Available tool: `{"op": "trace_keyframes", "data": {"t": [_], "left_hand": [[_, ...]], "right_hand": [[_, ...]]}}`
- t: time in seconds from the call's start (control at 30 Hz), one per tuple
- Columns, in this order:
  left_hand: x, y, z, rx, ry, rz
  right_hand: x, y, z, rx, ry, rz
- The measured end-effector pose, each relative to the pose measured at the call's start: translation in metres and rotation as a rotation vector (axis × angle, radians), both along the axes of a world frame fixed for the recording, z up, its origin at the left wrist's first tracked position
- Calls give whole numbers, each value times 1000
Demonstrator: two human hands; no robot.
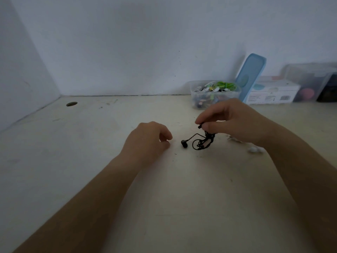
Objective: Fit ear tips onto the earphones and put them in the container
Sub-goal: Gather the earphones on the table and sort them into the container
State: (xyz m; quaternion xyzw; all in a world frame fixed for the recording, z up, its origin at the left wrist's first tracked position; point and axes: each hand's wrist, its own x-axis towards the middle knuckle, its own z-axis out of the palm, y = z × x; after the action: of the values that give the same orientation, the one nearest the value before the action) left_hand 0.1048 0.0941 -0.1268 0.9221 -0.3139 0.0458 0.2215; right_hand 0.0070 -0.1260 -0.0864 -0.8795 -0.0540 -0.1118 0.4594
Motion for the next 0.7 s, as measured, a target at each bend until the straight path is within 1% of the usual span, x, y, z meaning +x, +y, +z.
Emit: {"op": "trace_keyframes", "data": {"t": [0.17, 0.33, 0.4, 0.43, 0.47, 0.53, 0.57, 0.63, 0.7], "left_hand": [[0, -1, -2, -34, 20, 0], [1, -1, -2, -24, 19, -21], [0, -2, 0, -119, 30, -12], [-2, -3, 1, -222, 66, -7], [-4, -4, 4, -357, 139, -12], [-11, -6, 10, -634, 385, -53], [-14, -7, 12, -738, 514, -79], [-17, -8, 15, -894, 726, -108], [-19, -9, 15, -1011, 875, -122]], "right_hand": [[-1, 4, -3, 189, 15, 15], [1, 6, -4, 236, -2, 14], [2, 7, -6, 256, -13, 7], [2, 8, -6, 263, -19, 2], [3, 8, -7, 269, -26, -3], [3, 8, -9, 296, -28, -9], [3, 8, -8, 315, -24, -6], [3, 8, -8, 355, -17, 4], [3, 10, -8, 387, -12, 14]]}}
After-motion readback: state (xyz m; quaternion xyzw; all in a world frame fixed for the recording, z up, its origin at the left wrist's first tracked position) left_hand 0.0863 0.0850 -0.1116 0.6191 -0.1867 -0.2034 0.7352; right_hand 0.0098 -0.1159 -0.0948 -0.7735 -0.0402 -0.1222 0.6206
